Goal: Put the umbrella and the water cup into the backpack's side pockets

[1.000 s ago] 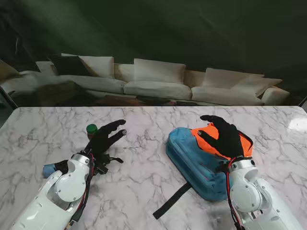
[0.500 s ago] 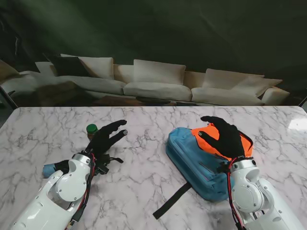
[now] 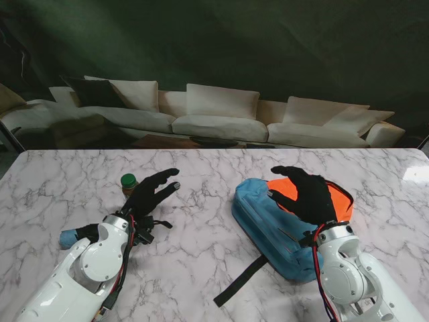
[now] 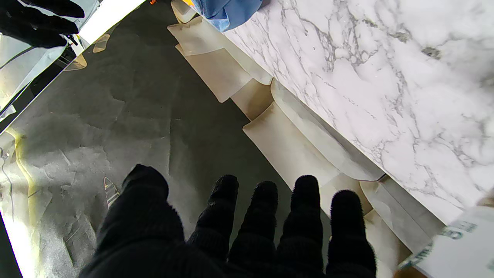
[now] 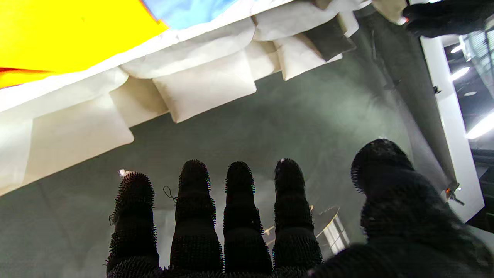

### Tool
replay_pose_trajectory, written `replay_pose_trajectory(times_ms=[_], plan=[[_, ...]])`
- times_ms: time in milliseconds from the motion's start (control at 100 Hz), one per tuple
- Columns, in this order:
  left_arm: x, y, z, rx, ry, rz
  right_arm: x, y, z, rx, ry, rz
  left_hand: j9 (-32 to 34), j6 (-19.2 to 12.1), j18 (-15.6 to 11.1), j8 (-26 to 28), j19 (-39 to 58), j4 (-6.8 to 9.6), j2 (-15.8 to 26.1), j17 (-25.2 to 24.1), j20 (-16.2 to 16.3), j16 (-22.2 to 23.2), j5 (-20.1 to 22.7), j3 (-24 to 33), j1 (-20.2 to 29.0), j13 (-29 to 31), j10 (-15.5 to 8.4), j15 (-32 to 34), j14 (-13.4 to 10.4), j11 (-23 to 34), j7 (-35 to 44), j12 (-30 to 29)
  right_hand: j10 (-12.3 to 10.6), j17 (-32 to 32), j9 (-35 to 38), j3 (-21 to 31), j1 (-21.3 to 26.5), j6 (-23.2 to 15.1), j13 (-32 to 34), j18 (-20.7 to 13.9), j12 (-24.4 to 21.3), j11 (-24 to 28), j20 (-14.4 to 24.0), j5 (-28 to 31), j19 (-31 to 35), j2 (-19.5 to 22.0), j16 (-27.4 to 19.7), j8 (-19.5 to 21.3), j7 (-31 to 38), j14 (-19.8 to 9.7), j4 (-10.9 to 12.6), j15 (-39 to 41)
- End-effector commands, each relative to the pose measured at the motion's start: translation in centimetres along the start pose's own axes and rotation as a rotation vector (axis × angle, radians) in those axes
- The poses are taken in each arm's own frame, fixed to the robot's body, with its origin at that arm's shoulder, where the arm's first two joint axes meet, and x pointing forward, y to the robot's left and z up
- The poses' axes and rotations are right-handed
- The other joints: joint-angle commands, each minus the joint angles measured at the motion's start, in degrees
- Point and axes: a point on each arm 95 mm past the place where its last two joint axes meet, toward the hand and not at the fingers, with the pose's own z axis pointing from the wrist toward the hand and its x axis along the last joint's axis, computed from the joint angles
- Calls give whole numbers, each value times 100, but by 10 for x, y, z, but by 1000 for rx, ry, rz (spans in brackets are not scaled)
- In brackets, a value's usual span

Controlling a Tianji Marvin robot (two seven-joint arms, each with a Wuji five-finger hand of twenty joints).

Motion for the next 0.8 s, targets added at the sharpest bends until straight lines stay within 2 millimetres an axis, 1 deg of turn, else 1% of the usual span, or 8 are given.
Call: replay_pose_trajectory(times_ms=[0, 110, 270, 390, 450, 490, 640, 790], plan=[[1, 2, 1, -15, 5, -2, 14, 1, 2, 18, 26, 8, -92, -47, 4, 23, 16, 113, 215, -33, 84, -8, -6, -14, -16, 101, -98, -11, -15, -74, -12, 2, 95, -131, -171, -207, -241, 154, -208, -109, -53, -161, -93, -236, -172, 270, 4, -72, -173, 88, -104, -180], [0, 2, 1, -8, 6, -9, 28, -4, 6, 54, 42, -12, -94, -47, 6, 23, 15, 113, 217, -38, 83, -7, -5, -15, -19, 97, -100, -11, -16, -74, -12, 2, 126, -204, -254, -303, -257, 209, -466, -159, -101, -263, -162, -278, -396, 337, -108, -85, -286, 195, -106, -374], [0, 3, 1, -12, 7, -11, 46, -17, 16, 118, 76, -40, -97, -49, 12, 23, 17, 113, 230, -41, 85, -9, -4, -13, -20, 88, -101, -16, -12, -74, -11, 1, 106, -169, -345, -375, -231, 151, -506, -218, -91, -250, -156, -301, -447, 375, -160, -57, -325, 99, -95, -411], [0, 4, 1, -17, 7, -13, 52, -28, 22, 163, 85, -43, -96, -44, 11, 23, 14, 113, 231, -42, 83, -9, -3, -14, -24, 92, -96, -16, -12, -74, -11, 0, 96, -211, -392, -423, -237, 162, -549, -233, -83, -233, -145, -319, -466, 368, -164, -35, -342, 56, -91, -403], [-1, 4, 1, -18, 7, -12, 51, -34, 22, 180, 61, -69, -96, -45, 0, 23, 20, 112, 234, -31, 85, -7, -4, -15, -27, 99, -102, -12, -7, -74, -11, 0, 113, -308, -462, -482, -338, 312, -651, -232, -89, -250, -155, -440, -521, 278, -178, -45, -411, 69, -99, -433], [-1, 5, 2, -19, 6, -15, 50, -37, 22, 198, 46, -93, -94, -48, 1, 23, 20, 112, 230, -32, 85, -7, -4, -14, -23, 99, -102, -11, -11, -73, -11, 1, 164, -371, -583, -409, -563, 466, -764, -239, -111, -284, -189, -581, -664, 141, -218, -72, -585, 88, -100, -481], [-2, 7, 3, -29, 1, -16, 43, -48, 15, 301, -27, -184, -103, -48, -5, 23, 20, 113, 233, -34, 85, -7, -9, -14, -20, 90, -101, -13, -10, -75, -13, 0, 459, -566, -1184, 310, -1902, 969, -1264, -225, -442, -931, -428, -1034, -1368, -338, -577, -145, -1356, 289, -410, -869], [-3, 8, 3, -31, 1, -14, 39, -55, 8, 394, -105, -261, -101, -57, -4, 23, 21, 112, 231, -33, 84, -6, -10, -17, -28, 96, -103, -11, -13, -73, -12, 1, 618, -627, -1419, 764, -2538, 1342, -1683, -186, -944, -1961, -648, -1189, -1930, -607, -977, -263, -2018, 423, -562, -992]])
